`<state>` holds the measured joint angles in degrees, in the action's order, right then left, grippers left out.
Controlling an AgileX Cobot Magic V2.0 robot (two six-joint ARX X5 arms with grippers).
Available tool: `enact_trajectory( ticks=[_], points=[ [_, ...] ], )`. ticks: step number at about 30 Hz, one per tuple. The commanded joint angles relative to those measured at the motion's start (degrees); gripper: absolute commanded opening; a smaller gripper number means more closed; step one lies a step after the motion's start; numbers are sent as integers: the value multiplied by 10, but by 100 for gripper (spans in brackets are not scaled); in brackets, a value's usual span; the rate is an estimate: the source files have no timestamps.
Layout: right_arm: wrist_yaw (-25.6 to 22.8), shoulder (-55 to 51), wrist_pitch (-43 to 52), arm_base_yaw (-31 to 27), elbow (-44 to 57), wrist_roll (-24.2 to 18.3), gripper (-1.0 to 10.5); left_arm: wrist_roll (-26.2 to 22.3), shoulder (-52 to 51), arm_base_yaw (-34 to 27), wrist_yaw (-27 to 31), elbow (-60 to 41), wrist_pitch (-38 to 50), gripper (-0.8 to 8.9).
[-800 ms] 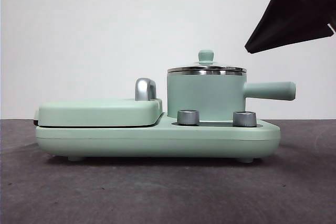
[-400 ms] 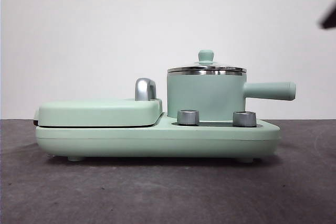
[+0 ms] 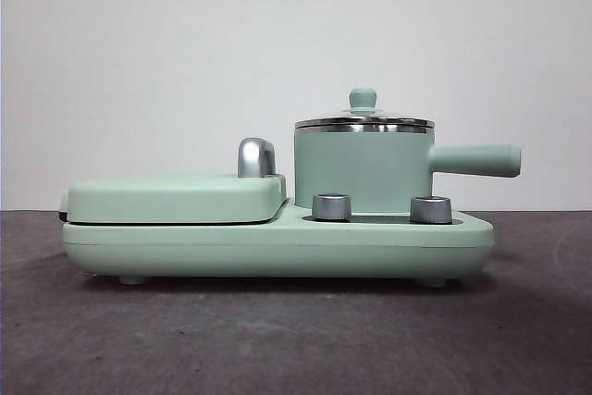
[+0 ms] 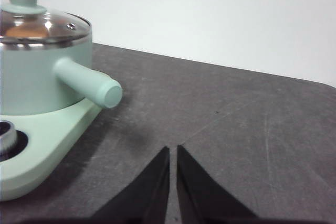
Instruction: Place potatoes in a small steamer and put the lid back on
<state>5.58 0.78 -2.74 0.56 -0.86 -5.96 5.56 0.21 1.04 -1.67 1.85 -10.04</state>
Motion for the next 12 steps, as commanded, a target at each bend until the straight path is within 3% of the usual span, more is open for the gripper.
enact_trajectory(
  ticks=[1, 12],
  points=[
    [-8, -6, 1, -3, 2, 15, 20, -3, 0, 0, 0, -11, 7, 6],
    [-11, -6, 5, -3, 2, 15, 20, -3, 0, 0, 0, -11, 8, 6]
  ],
)
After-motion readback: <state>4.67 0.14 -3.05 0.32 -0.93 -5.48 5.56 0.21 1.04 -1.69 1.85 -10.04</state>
